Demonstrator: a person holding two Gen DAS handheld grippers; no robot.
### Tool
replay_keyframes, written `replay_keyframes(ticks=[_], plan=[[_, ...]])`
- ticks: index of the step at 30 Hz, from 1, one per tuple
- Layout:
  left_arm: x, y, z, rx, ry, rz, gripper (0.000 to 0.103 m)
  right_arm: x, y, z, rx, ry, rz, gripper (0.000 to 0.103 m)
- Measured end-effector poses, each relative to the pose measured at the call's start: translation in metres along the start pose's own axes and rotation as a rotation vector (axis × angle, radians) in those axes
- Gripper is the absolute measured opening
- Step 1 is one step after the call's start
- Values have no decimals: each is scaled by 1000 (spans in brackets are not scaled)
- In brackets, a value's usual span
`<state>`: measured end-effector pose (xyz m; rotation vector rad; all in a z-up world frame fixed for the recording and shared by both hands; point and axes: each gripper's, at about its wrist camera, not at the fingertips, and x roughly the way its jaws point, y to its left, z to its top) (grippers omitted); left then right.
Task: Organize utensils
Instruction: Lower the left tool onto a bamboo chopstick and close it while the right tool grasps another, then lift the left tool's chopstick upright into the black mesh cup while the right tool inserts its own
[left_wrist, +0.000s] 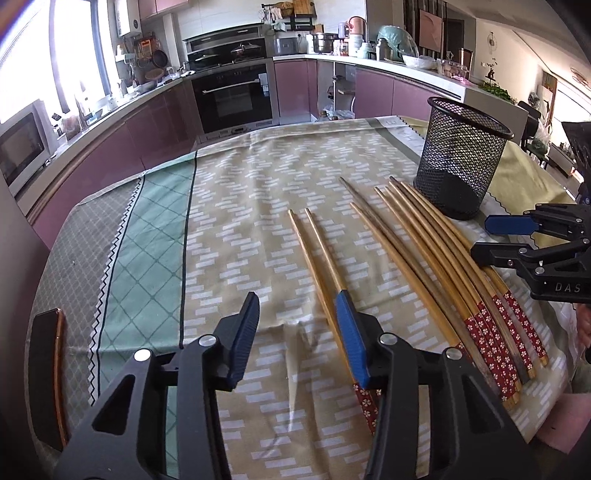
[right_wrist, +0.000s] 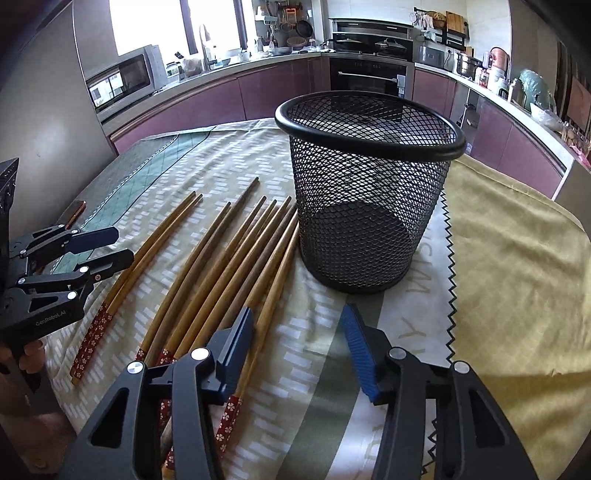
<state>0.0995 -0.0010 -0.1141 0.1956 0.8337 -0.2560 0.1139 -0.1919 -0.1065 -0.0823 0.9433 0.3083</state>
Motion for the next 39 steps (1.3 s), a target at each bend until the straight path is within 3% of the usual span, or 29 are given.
replay_keyframes(ticks=[5, 11, 14, 19, 29, 39], plan=[[11, -3, 3, 21, 19, -7, 42, 5, 9, 3, -34, 7, -29, 48], [21, -9, 12, 40, 47, -28, 26, 9, 10, 9, -33, 9, -32, 42], [24, -9, 17, 20, 59, -46, 15, 10, 9, 11, -27, 8, -27, 35], [27, -7, 20, -33, 63, -73, 9, 8, 1, 13, 18, 13, 25, 8], [1, 1, 21, -86, 21, -126, 7, -20, -9, 10, 55, -51, 127, 6], [-70, 3, 48, -71, -135, -252, 7, -87, -28, 20, 96, -226, 250, 6]])
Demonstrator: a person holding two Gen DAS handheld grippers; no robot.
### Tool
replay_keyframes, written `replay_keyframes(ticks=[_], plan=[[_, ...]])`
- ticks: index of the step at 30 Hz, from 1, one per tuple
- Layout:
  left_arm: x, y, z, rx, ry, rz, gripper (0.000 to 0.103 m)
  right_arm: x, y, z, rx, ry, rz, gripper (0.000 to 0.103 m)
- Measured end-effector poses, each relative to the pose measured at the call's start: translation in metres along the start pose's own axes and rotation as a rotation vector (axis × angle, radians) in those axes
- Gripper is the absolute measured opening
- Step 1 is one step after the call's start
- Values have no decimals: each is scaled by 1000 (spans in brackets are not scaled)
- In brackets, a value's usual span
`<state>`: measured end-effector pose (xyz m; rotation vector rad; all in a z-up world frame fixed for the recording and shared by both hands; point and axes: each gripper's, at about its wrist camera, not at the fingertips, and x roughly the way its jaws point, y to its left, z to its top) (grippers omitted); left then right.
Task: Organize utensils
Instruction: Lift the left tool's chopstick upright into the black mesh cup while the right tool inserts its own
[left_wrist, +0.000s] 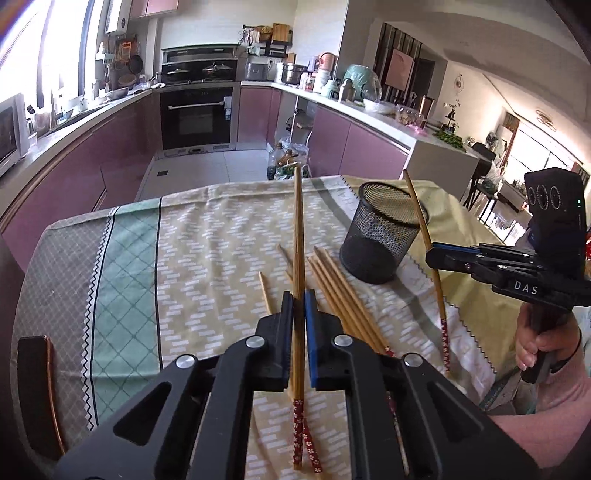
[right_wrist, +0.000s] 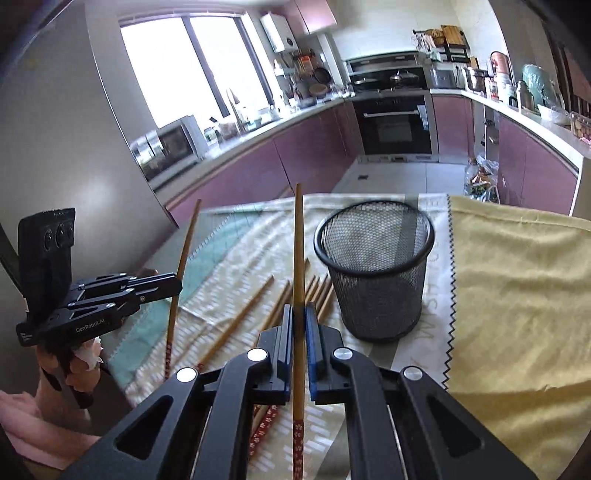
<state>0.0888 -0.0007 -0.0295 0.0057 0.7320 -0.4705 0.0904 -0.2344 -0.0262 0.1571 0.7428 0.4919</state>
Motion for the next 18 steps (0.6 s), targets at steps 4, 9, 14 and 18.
replay_keyframes(ticks=[4, 9, 14, 18], plan=[[-25, -9, 13, 16, -62, -49, 7, -23, -3, 11, 6, -74, 31, 6], [-46, -21, 34, 27, -142, -105, 7, -40, -5, 28, -8, -143, 47, 6], [-46, -37, 63, 36, -210, -132, 7, -56, -4, 51, -40, -204, 53, 6], [-46, -51, 93, 38, -259, -170, 7, -70, -3, 75, -70, -249, 39, 6]])
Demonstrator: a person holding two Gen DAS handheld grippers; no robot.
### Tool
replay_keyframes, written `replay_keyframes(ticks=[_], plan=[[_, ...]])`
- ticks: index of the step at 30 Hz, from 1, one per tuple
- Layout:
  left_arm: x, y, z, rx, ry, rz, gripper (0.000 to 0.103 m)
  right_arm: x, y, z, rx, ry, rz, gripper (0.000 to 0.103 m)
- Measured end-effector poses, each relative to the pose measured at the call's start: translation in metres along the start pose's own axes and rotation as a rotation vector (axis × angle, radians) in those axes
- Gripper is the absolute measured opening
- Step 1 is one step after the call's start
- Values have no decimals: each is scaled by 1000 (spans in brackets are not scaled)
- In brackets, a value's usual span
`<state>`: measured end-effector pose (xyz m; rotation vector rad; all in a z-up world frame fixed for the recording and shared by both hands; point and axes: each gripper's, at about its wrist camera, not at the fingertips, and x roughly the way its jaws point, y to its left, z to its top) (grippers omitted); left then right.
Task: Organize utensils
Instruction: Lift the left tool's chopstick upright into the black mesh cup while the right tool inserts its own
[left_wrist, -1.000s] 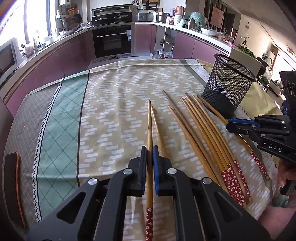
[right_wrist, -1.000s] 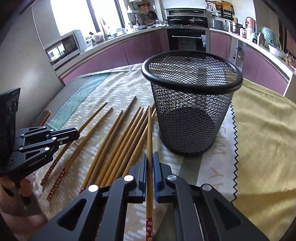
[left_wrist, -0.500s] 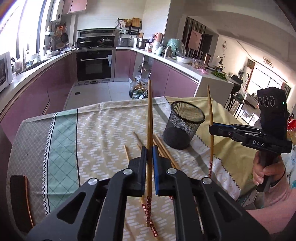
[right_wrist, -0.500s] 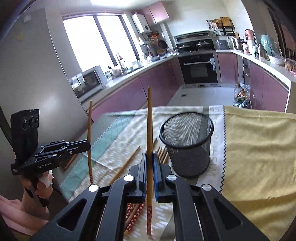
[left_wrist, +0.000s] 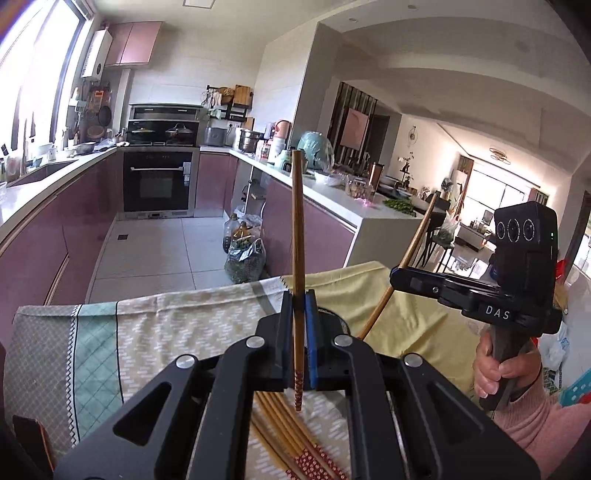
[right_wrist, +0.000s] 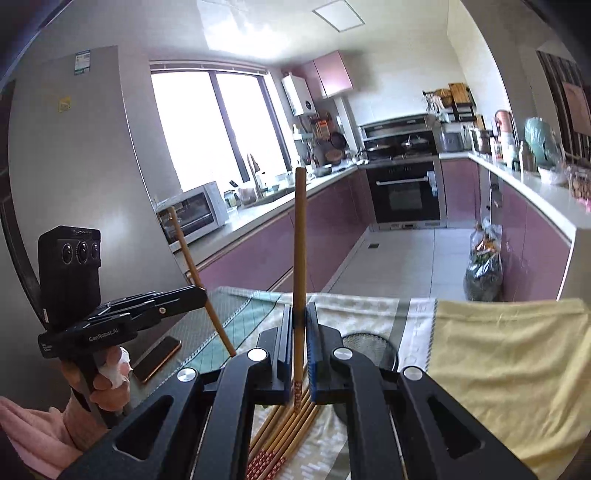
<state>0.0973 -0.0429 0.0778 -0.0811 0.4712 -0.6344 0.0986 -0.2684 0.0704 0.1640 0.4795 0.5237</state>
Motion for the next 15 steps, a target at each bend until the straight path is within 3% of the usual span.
replay_keyframes(ticks=[8, 15], plan=[[25, -26, 45, 38, -71, -15, 7, -7, -10, 29, -32, -71, -54, 6], [74, -34, 38, 35, 29, 7, 7, 22, -32, 22, -7, 29, -78, 6]])
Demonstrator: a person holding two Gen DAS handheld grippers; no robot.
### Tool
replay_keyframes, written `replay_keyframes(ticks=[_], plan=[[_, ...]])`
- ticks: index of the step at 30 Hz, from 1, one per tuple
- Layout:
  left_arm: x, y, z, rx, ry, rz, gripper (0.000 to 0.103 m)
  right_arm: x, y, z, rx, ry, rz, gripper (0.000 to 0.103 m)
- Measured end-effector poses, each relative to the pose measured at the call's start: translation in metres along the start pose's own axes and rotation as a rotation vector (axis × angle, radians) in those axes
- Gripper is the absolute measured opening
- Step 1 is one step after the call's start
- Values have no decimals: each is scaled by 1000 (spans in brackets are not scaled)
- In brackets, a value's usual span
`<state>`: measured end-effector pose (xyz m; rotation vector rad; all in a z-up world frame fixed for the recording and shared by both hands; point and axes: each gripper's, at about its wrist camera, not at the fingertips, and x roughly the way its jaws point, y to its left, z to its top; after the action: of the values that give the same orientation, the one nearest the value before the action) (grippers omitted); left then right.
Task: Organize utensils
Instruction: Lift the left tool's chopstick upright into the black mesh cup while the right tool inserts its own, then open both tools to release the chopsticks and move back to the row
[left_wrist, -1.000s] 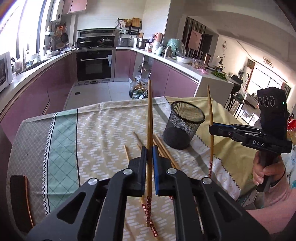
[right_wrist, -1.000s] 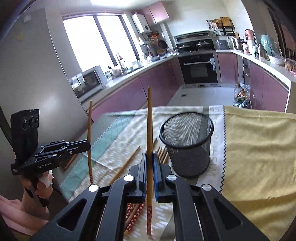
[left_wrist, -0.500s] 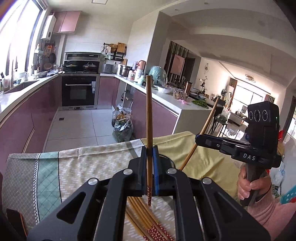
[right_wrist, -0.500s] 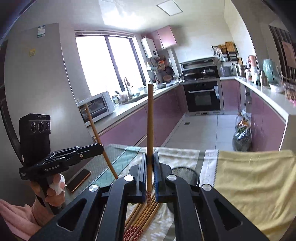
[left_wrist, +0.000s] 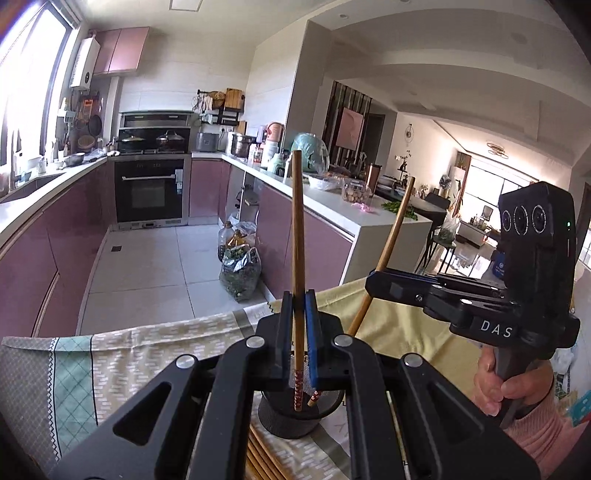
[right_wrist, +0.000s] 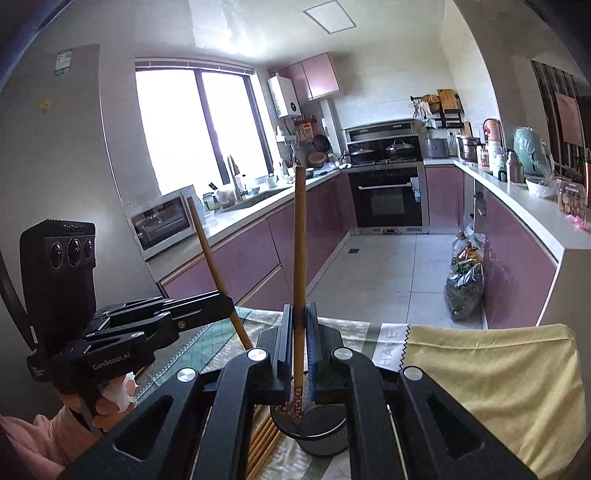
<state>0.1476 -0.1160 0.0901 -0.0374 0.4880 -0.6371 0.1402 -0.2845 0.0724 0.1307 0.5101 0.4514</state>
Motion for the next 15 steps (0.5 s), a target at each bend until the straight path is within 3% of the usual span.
replay_keyframes(ticks=[9, 15], plan=[[60, 15, -39, 6, 160, 16, 7, 55, -12, -24, 36, 221, 4, 8], [81, 28, -52, -3, 190, 34, 8, 75, -18, -30, 58, 258, -17, 8]])
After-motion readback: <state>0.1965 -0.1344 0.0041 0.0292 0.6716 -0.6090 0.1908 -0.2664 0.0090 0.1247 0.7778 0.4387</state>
